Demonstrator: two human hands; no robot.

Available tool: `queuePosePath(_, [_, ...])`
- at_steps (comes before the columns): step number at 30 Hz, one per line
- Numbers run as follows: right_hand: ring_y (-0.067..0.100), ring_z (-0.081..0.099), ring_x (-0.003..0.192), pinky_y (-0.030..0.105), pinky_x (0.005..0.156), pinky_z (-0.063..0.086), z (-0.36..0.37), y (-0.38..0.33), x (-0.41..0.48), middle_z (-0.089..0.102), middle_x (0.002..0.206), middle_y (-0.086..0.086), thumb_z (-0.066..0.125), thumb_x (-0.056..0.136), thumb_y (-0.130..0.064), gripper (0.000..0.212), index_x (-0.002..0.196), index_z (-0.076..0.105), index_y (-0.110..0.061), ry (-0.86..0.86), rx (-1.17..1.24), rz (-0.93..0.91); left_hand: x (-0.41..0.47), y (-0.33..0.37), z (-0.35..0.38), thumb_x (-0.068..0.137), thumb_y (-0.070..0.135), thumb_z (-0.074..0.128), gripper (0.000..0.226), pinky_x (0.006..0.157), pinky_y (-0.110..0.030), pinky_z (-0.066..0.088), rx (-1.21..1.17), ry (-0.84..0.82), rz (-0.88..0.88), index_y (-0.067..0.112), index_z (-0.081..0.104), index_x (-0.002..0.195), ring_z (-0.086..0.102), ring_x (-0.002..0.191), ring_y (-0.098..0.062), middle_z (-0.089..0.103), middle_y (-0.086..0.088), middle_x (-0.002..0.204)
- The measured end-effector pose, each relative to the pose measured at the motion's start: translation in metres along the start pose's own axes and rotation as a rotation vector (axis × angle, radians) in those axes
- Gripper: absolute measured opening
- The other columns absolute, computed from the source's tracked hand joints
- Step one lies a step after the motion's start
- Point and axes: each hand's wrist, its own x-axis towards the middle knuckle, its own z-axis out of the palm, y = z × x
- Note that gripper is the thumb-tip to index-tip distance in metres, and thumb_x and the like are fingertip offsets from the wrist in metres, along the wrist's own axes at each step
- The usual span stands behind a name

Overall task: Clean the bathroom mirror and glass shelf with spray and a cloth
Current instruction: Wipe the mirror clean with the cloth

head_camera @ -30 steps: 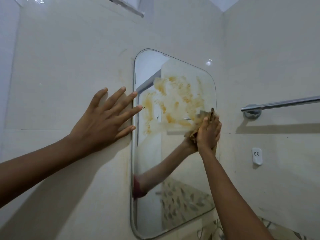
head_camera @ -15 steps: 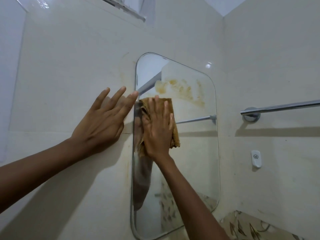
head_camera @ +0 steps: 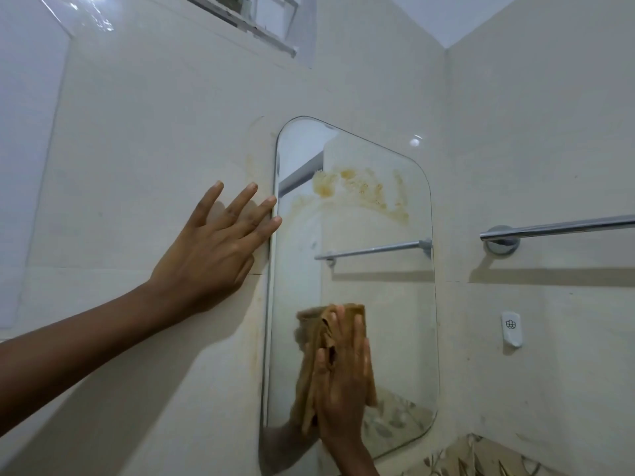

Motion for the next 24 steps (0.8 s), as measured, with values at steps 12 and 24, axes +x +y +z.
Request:
queuePosePath(12, [0.032,0.035,0.134,0.050,0.113,0.020,-0.016,0.090,0.158,0.043,0.141,0.017,0.028,0.098,-0.029,0.046,0.138,0.037,-0.009,0.288,0.036,0.655,0.001,0.001,0.001,0.087,0.019,0.019,0.057,0.113,-0.057,0.015,-0.001,0.016,-0.003,0.010,0.041,0.139,0.030,0.139,-0.032,0.038,-0.014,0.148])
queuePosePath(24, [0.025,0.019,0.143,0.048,0.117,0.014,-0.010,0.024,0.300,0.028,0.152,0.007,0.023,0.097,-0.045,0.051,0.144,0.030,-0.025,0.152,0.154,0.389,0.000,0.003,0.002,0.087,0.019,0.021,0.057,0.112,-0.057,0.016,0.001,0.031,-0.029,0.013,0.040,0.140,0.026,0.141,-0.030,0.035,-0.011,0.150])
